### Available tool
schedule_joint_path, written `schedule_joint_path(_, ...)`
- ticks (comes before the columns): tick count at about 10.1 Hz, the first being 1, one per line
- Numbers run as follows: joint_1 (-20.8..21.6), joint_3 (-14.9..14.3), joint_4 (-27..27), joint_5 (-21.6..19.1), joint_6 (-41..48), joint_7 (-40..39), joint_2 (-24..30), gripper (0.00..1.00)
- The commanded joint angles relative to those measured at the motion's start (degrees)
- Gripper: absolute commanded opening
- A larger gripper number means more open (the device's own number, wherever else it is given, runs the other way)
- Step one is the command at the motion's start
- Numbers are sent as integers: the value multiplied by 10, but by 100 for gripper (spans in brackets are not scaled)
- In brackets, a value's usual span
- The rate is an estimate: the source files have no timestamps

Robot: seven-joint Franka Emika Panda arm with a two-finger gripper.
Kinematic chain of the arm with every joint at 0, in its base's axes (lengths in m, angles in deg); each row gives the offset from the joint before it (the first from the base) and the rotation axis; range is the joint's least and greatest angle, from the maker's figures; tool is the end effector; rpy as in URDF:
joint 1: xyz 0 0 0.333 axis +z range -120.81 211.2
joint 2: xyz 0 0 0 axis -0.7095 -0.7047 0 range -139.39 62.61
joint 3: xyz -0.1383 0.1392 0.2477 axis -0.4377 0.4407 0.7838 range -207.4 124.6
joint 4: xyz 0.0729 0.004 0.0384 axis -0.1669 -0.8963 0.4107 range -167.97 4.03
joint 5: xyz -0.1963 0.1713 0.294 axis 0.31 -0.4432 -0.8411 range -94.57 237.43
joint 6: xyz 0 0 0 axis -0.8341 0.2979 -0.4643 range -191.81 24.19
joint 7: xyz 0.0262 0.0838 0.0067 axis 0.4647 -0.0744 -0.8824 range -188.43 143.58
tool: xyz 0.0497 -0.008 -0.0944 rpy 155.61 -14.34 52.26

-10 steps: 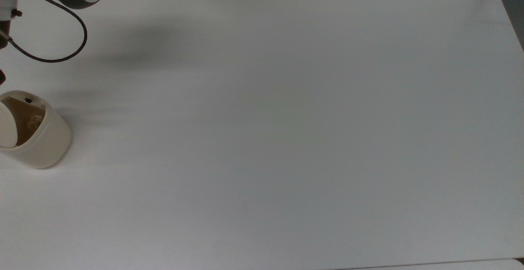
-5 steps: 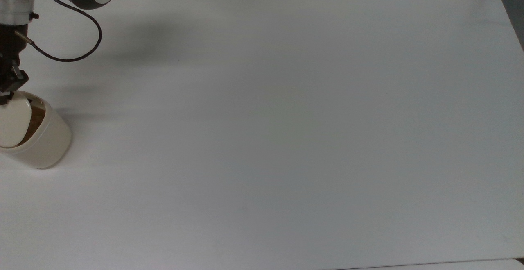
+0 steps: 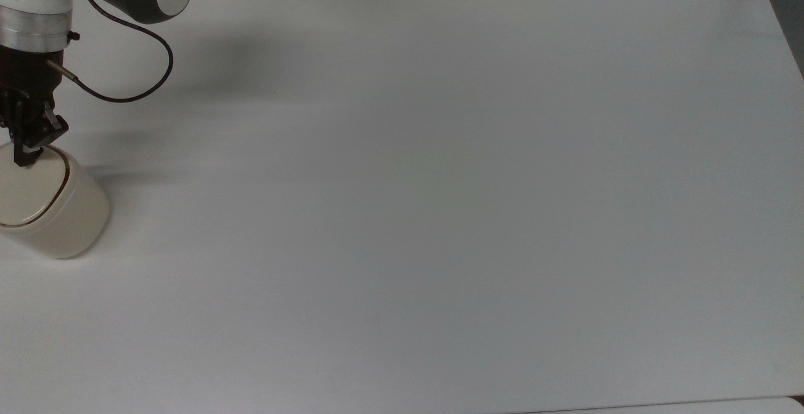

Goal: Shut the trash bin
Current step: 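Push the raised lid down with the gripper until it shuts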

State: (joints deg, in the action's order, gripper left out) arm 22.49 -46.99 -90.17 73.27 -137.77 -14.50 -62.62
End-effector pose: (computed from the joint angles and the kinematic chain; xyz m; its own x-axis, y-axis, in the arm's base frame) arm 0.6293 -0.3260 0.4233 0.6476 -0.4350 0.6257 -0.5446 -0.8385 -0.0193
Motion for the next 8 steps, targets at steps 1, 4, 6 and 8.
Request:
schedule_joint_path(1,2,4,-30,21,-4,-9,16,0)
schedule_joint_path(4,4,5,-43,47,-4,-8,5,0)
schedule_joint_path(6,1,6,-42,56,-3,-8,3,0)
schedule_joint_path(8,0,7,-37,48,30,-2,39,0)
